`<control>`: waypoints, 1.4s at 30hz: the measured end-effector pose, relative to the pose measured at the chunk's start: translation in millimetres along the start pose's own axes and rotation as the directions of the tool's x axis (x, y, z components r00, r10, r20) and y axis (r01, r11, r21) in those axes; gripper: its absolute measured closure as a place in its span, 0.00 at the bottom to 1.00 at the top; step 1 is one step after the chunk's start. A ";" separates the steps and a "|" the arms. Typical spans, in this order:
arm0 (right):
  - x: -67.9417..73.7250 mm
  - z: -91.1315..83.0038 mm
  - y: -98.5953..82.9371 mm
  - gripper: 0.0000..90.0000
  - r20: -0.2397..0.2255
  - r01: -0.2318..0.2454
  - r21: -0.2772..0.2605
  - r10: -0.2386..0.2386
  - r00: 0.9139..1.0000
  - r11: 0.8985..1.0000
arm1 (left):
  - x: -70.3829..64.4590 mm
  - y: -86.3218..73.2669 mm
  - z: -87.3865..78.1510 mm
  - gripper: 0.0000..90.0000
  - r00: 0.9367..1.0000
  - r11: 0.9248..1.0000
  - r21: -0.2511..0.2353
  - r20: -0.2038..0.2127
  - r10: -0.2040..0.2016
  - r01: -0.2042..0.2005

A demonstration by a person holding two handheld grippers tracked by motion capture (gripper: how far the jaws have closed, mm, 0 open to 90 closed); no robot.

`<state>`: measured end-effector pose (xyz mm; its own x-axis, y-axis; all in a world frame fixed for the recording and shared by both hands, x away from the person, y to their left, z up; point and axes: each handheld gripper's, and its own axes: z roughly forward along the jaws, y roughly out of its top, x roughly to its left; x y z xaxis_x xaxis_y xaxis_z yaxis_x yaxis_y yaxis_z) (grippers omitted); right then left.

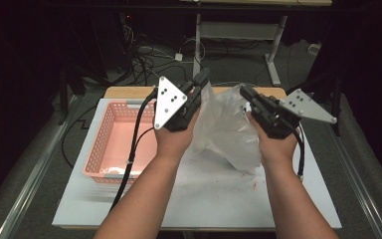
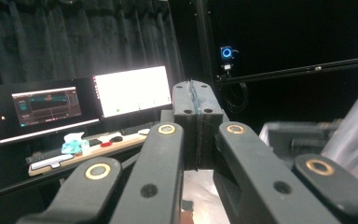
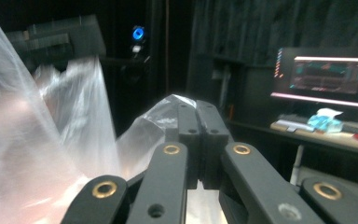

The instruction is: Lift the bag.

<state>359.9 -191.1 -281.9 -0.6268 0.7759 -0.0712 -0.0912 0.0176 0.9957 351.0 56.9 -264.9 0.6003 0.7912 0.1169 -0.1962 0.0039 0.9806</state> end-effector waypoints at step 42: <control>-41.5 -2.7 -56.5 1.00 0.092 -0.081 0.152 0.068 0.993 0.985 | -6.8 -106.4 -51.0 0.61 0.985 0.913 0.371 -0.030 -0.173 0.171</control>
<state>388.9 -226.0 -335.4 -0.5576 0.8301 0.0020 0.0782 0.0501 0.9957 328.2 82.2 -378.1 0.6018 0.7965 -0.0590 0.2112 -0.0875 0.9735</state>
